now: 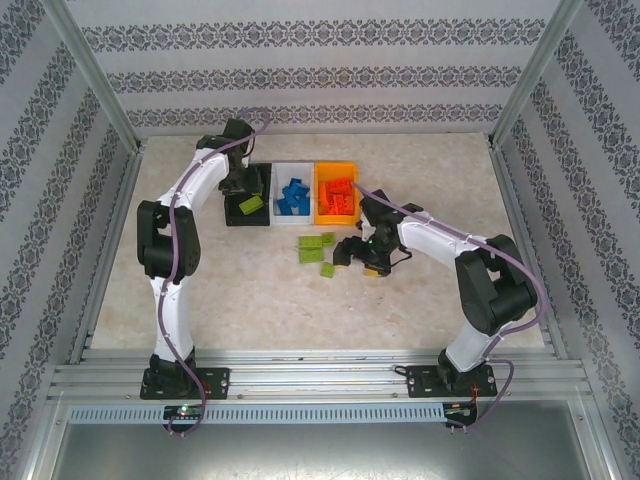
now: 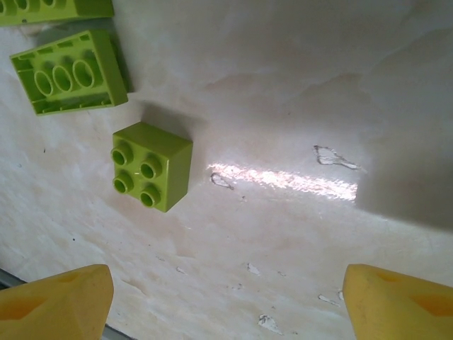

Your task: Sort the legos into containers by color

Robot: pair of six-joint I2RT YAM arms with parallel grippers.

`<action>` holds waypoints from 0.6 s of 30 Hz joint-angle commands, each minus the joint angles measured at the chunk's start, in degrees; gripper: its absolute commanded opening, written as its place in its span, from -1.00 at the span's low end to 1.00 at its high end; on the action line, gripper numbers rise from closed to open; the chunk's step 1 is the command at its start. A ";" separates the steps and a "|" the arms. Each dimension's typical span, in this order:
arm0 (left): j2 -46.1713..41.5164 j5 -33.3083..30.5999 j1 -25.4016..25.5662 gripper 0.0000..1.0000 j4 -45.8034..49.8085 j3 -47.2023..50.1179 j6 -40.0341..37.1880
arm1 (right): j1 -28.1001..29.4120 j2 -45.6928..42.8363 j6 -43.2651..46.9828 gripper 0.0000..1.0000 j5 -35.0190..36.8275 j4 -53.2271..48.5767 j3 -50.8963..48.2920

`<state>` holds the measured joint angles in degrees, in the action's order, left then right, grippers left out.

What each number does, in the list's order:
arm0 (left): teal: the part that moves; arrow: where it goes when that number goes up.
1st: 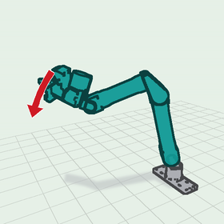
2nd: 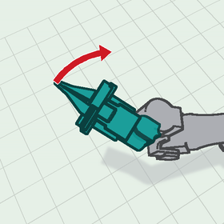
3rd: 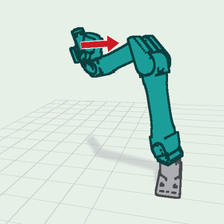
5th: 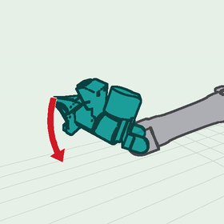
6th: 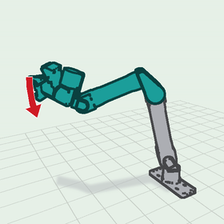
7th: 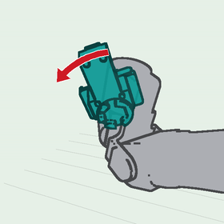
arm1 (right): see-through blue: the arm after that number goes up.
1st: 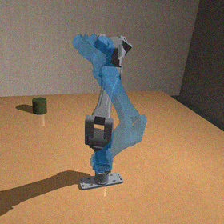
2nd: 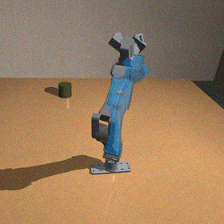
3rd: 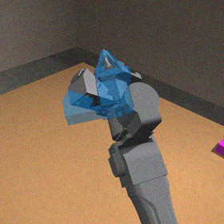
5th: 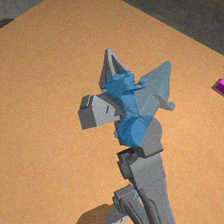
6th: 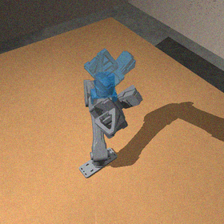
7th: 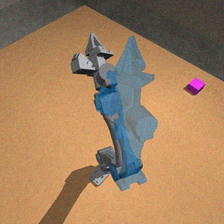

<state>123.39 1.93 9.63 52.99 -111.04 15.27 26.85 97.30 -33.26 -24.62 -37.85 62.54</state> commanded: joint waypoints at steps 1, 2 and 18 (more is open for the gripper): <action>-4.26 0.46 -0.73 0.02 3.02 -0.40 1.21 | 1.63 0.80 -0.68 0.70 1.46 -0.92 2.71; -5.93 0.50 -0.65 0.03 3.05 0.60 1.36 | 2.13 1.32 -0.81 0.69 1.80 -0.97 3.23; -36.19 9.14 -0.62 0.08 -4.91 40.31 5.12 | 9.12 13.74 -8.14 0.52 12.62 -13.82 19.39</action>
<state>88.58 8.16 9.63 50.35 -75.00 18.68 34.04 109.49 -37.91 -15.79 -46.54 79.22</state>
